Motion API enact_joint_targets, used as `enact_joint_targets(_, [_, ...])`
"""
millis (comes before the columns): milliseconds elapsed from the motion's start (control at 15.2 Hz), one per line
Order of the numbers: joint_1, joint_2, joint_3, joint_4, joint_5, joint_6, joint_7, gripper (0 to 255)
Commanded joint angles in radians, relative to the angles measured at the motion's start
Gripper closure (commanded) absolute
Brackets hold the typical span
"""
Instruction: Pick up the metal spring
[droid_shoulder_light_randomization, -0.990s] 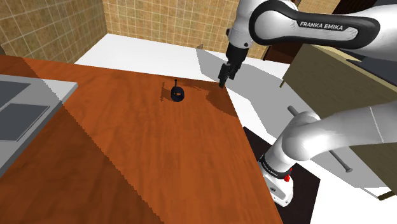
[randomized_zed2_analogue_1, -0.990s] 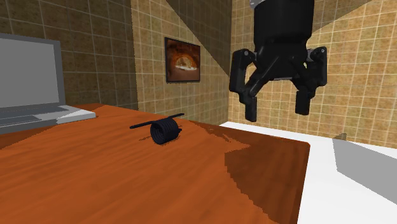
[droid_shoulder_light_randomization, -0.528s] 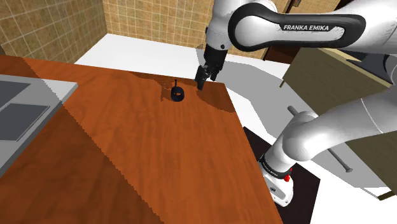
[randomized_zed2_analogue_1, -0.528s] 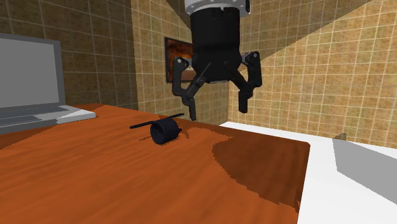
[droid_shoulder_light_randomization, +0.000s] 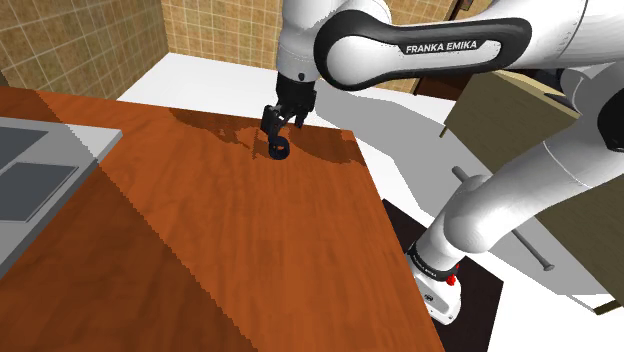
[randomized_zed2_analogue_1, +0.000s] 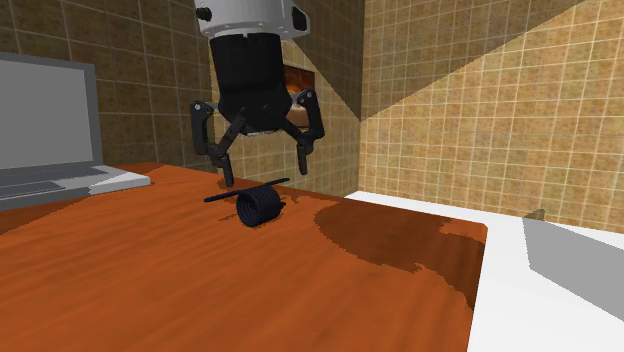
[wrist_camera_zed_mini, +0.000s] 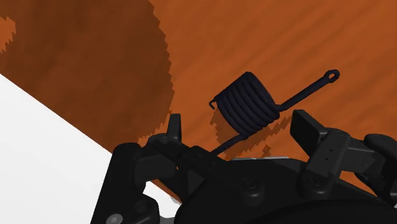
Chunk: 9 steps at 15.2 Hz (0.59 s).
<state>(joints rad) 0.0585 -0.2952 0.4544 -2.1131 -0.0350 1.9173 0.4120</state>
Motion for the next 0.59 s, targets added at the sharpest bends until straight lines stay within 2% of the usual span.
enact_joint_targets(0, [-0.002, 0.033, 0.018, 0.016, -0.018, 0.018, 0.029, 0])
enact_joint_targets(528, [-0.001, 0.048, 0.026, -0.059, -0.026, 0.106, 0.046, 0])
